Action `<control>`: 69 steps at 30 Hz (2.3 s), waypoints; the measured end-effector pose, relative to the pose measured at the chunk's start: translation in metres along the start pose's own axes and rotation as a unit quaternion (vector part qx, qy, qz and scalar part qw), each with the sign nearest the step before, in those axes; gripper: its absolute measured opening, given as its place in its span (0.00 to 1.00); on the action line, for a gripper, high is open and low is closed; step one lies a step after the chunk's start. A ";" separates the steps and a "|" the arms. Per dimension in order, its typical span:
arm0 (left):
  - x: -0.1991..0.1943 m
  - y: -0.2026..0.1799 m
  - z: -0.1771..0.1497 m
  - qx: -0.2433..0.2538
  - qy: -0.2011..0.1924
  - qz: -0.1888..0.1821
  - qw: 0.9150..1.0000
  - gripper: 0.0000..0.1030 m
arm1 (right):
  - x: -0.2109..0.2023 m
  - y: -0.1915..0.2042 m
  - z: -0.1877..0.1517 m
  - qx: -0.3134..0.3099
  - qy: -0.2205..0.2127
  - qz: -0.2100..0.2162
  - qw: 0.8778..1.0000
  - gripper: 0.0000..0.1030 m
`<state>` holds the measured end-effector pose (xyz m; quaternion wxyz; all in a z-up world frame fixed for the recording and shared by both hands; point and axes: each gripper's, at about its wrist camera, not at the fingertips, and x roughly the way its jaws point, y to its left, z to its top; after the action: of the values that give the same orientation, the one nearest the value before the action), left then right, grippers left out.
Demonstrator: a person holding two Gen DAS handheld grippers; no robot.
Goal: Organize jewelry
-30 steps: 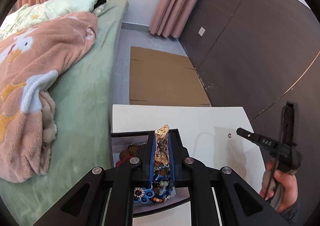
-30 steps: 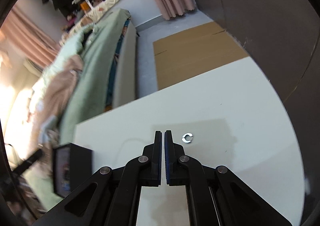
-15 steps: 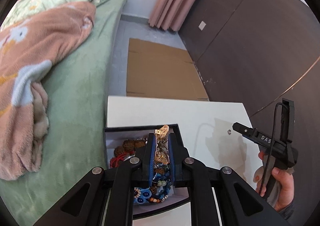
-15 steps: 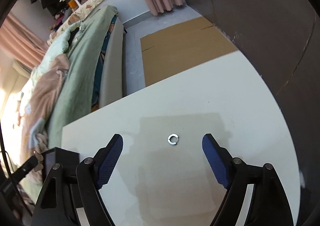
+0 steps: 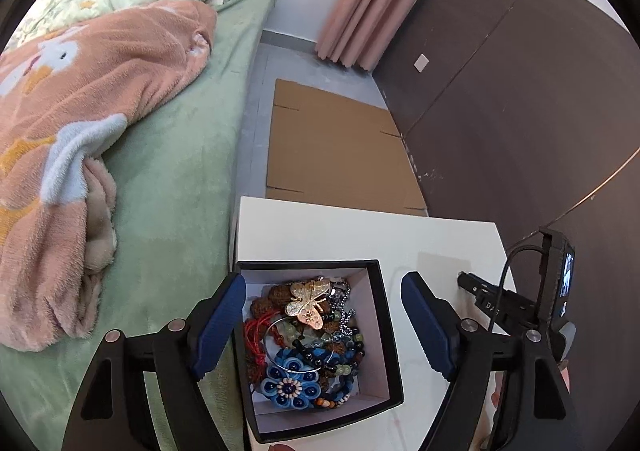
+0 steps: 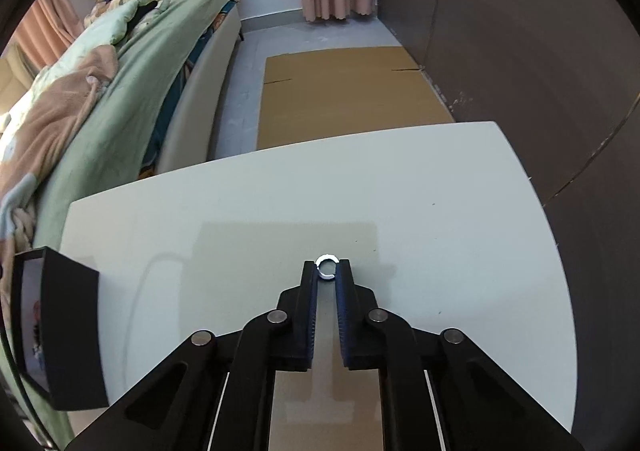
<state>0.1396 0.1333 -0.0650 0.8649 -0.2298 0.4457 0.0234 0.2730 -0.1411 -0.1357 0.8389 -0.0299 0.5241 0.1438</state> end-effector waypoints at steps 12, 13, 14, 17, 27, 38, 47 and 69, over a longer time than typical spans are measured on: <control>-0.009 0.005 0.001 -0.004 -0.009 0.001 1.000 0.78 | -0.025 -0.014 -0.001 0.073 -0.007 0.108 0.991 0.02; -0.009 0.005 0.001 -0.004 -0.009 0.001 1.000 0.78 | -0.025 -0.015 -0.001 0.078 -0.008 0.104 0.991 0.03; -0.009 0.005 0.001 -0.003 -0.010 0.001 1.000 0.78 | -0.023 -0.016 0.000 0.079 -0.006 0.098 0.992 0.03; -0.008 0.004 0.001 -0.003 -0.009 -0.001 1.000 0.78 | -0.020 -0.017 0.002 0.079 -0.004 0.076 0.994 0.27; -0.013 0.009 0.005 -0.013 -0.014 -0.006 1.000 0.78 | 0.001 -0.001 0.025 0.009 0.017 0.010 1.000 0.46; -0.011 0.011 0.007 -0.014 -0.012 -0.004 1.000 0.78 | 0.011 0.008 0.018 -0.029 0.039 -0.033 0.998 0.14; -0.013 0.011 0.007 -0.013 -0.016 0.001 1.000 0.78 | -0.019 0.012 0.018 -0.015 0.014 0.021 1.000 0.14; -0.046 0.048 0.004 -0.045 -0.058 0.031 0.997 1.00 | -0.096 0.144 -0.013 -0.089 -0.072 0.281 0.953 0.22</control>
<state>0.1031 0.1850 -0.0455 0.8770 -0.2529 0.3999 0.0837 0.1831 -0.0262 -0.0416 0.7939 0.0542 0.4345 0.4219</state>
